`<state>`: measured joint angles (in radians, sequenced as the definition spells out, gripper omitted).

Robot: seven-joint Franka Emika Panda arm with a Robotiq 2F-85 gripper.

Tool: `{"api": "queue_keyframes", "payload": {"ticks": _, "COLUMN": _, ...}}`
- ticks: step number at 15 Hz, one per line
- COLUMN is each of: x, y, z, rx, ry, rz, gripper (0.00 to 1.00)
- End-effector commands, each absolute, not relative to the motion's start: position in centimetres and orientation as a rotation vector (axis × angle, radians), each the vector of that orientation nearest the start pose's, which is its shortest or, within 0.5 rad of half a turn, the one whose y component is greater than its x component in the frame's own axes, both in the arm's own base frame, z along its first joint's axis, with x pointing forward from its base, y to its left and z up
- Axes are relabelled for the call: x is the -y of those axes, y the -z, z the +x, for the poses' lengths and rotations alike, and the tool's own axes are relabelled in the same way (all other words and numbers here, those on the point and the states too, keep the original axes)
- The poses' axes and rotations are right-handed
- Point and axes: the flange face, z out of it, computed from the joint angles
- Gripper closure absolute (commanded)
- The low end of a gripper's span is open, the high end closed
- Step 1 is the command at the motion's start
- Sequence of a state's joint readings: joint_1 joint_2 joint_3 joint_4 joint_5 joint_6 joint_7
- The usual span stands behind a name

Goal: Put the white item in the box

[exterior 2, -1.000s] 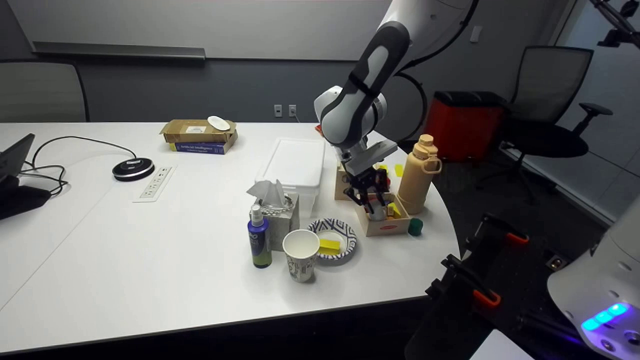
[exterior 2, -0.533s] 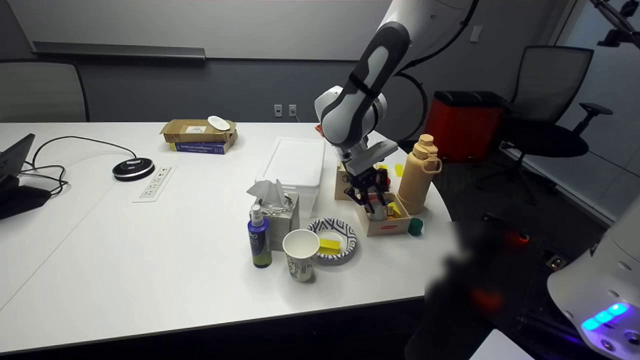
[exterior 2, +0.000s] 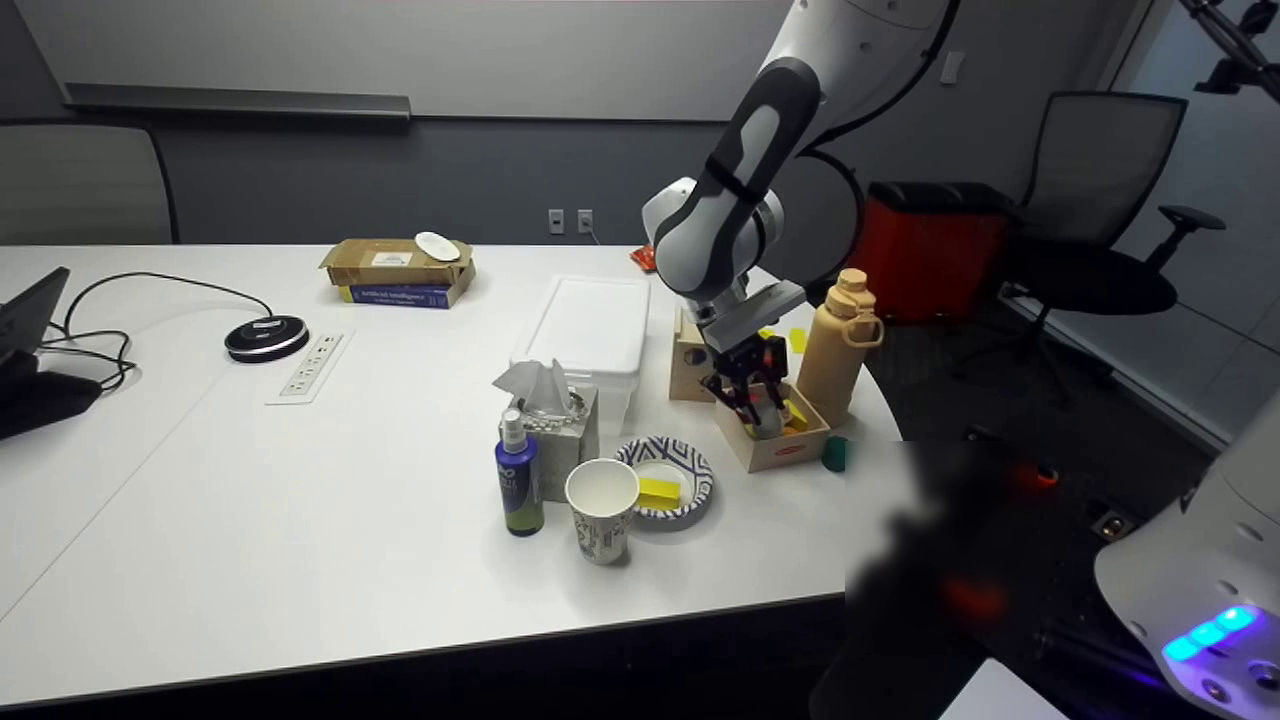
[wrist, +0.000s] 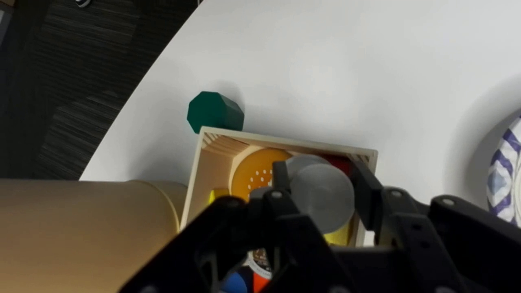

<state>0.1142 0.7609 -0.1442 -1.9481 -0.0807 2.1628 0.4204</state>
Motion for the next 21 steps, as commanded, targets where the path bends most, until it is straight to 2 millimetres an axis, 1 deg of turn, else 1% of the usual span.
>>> {"api": "queue_keyframes", "payload": {"ticks": 1, "x": 2.1, "y": -5.3, "z": 53.4, "rx": -0.637, "ry": -0.809, "rz": -3.260, "gripper": 0.27}}
{"api": "queue_keyframes", "payload": {"ticks": 2, "x": 1.9, "y": -5.3, "z": 53.4, "rx": -0.630, "ry": -0.801, "rz": -3.262, "gripper": 0.19}}
{"api": "queue_keyframes", "payload": {"ticks": 4, "x": 1.3, "y": -5.7, "z": 53.6, "rx": -0.614, "ry": -0.783, "rz": -3.263, "gripper": 0.05}}
{"api": "queue_keyframes", "payload": {"ticks": 5, "x": 1.1, "y": -6.4, "z": 53.7, "rx": -0.609, "ry": -0.774, "rz": -3.259, "gripper": 0.01}}
{"api": "queue_keyframes", "payload": {"ticks": 7, "x": 0.5, "y": -7.6, "z": 54.1, "rx": -0.598, "ry": -0.759, "rz": -3.252, "gripper": 0.00}}
{"api": "queue_keyframes", "payload": {"ticks": 9, "x": 0.0, "y": -9.8, "z": 54.5, "rx": -0.579, "ry": -0.738, "rz": -3.248, "gripper": 0.00}}
{"api": "queue_keyframes", "payload": {"ticks": 11, "x": -0.2, "y": -13.3, "z": 54.4, "rx": -0.611, "ry": -0.725, "rz": -3.258, "gripper": 0.00}}
{"api": "queue_keyframes", "payload": {"ticks": 12, "x": -0.2, "y": -15.6, "z": 54.2, "rx": -0.621, "ry": -0.712, "rz": -3.254, "gripper": 0.00}}
{"api": "queue_keyframes", "payload": {"ticks": 15, "x": -0.4, "y": -21.4, "z": 53.5, "rx": -0.616, "ry": -0.676, "rz": -3.231, "gripper": 0.00}}
{"api": "queue_keyframes", "payload": {"ticks": 18, "x": -1.3, "y": -27.7, "z": 52.1, "rx": -0.604, "ry": -0.614, "rz": -3.230, "gripper": 0.00}}
{"api": "queue_keyframes", "payload": {"ticks": 19, "x": -1.7, "y": -29.8, "z": 51.4, "rx": -0.602, "ry": -0.620, "rz": -3.233, "gripper": 0.00}}
{"api": "queue_keyframes", "payload": {"ticks": 21, "x": -2.6, "y": -32.6, "z": 50.3, "rx": -0.584, "ry": -0.675, "rz": -3.235, "gripper": 0.00}}
